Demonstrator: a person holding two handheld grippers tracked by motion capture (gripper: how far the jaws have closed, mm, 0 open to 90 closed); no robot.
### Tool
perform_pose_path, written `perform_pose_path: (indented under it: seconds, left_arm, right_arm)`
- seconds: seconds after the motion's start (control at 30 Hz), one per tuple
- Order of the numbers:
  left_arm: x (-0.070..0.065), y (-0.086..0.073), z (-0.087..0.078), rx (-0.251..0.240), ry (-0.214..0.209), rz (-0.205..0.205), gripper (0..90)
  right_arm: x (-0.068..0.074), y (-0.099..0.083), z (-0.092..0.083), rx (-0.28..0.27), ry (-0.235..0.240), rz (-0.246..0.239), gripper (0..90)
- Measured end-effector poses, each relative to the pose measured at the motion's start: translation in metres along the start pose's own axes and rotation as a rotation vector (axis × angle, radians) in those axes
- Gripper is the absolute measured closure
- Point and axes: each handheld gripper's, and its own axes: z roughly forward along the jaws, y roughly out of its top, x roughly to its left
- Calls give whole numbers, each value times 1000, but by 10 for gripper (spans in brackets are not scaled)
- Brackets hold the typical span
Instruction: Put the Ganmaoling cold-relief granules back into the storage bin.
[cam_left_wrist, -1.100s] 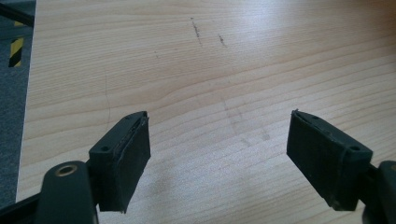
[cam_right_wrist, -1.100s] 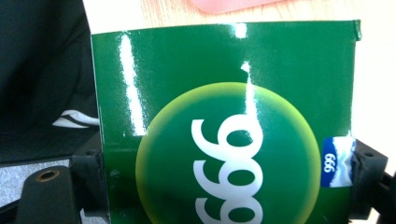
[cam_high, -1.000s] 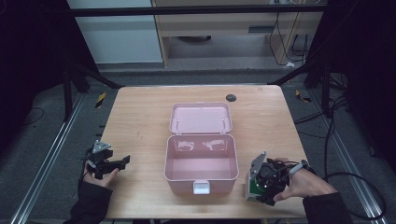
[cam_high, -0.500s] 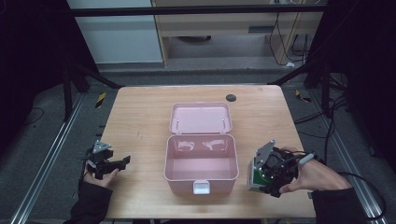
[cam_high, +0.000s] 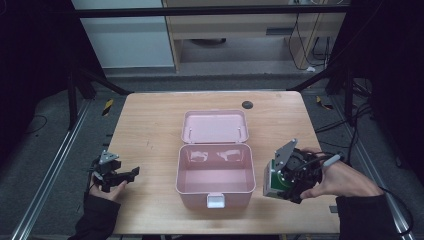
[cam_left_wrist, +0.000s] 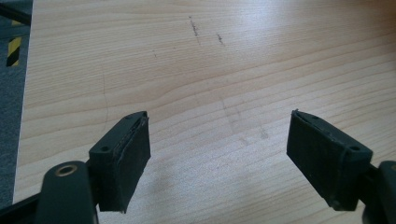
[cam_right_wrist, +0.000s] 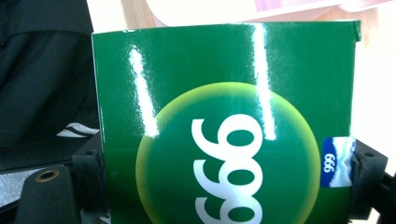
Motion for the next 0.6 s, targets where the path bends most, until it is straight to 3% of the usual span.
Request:
perform_pose_path:
  seconds: [0.27,0.6]
  left_arm:
    - [0,0,0,0,-1,0,209]
    - [0,0,0,-2,-1,-1,209]
  right_arm:
    - [-7,17,-21,-18,-14,-14,159]
    - [-15,37,-27,-38,-14,-40,159]
